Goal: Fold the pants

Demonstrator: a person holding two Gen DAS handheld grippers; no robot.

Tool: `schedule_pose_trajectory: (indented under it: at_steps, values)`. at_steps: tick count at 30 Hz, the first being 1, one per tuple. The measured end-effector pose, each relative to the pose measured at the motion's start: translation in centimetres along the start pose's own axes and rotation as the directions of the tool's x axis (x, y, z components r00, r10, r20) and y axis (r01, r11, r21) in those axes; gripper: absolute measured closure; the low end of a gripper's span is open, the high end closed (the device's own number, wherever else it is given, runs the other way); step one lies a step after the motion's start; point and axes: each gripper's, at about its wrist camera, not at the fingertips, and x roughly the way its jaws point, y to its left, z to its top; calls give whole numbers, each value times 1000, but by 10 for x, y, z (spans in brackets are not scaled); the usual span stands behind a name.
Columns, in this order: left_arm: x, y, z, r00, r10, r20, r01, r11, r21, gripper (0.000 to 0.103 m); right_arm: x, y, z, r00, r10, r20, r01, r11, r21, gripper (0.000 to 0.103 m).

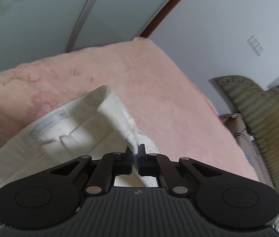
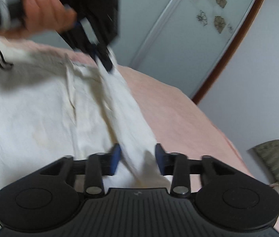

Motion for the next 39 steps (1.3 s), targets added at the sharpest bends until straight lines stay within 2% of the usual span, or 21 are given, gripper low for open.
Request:
schedule_pose_trajectory:
  at_steps: [4, 5, 7, 10, 14, 17, 22, 26, 33, 36, 39]
  values:
    - [-30, 8, -8, 999, -42, 20, 41, 998, 49, 100, -8, -9, -13, 993, -83, -81, 82, 996, -23, 66]
    - [-36, 10, -10, 998, -52, 22, 51, 997, 56, 100, -12, -10, -16, 990, -106, -97, 104, 994, -27, 77]
    - [-51, 15, -14, 997, -74, 22, 72, 995, 72, 100, -25, -13, -22, 987, -122, -109, 122, 993, -10, 90]
    - [-69, 21, -24, 995, -97, 14, 95, 988, 123, 99, -53, -3, -24, 988, -117, -105, 115, 993, -24, 94]
    - [-97, 33, -44, 996, -80, 32, 70, 968, 242, 99, -96, 23, -23, 993, -57, -102, 54, 998, -32, 95]
    - [-116, 50, -60, 997, -61, 50, 44, 955, 292, 99, -129, 46, -24, 996, 4, -91, -5, 1000, -20, 95]
    - [-127, 85, -80, 1000, -20, 22, 13, 960, 279, 99, -156, 76, -28, 992, 82, -91, -80, 997, 20, 95]
    - [-129, 102, -93, 1000, 30, 1, -29, 964, 265, 99, -164, 90, -32, 990, 113, -88, -107, 992, 66, 95]
    - [-144, 112, -98, 1000, 21, 21, -26, 963, 270, 97, -168, 94, -35, 985, 149, -87, -139, 983, 118, 95]
    - [-134, 118, -103, 998, 69, 0, -66, 963, 259, 96, -167, 101, -38, 985, 153, -82, -141, 981, 134, 95]
    - [-135, 114, -110, 993, 110, 41, -117, 950, 291, 95, -173, 108, -38, 986, 149, -70, -137, 979, 150, 95]
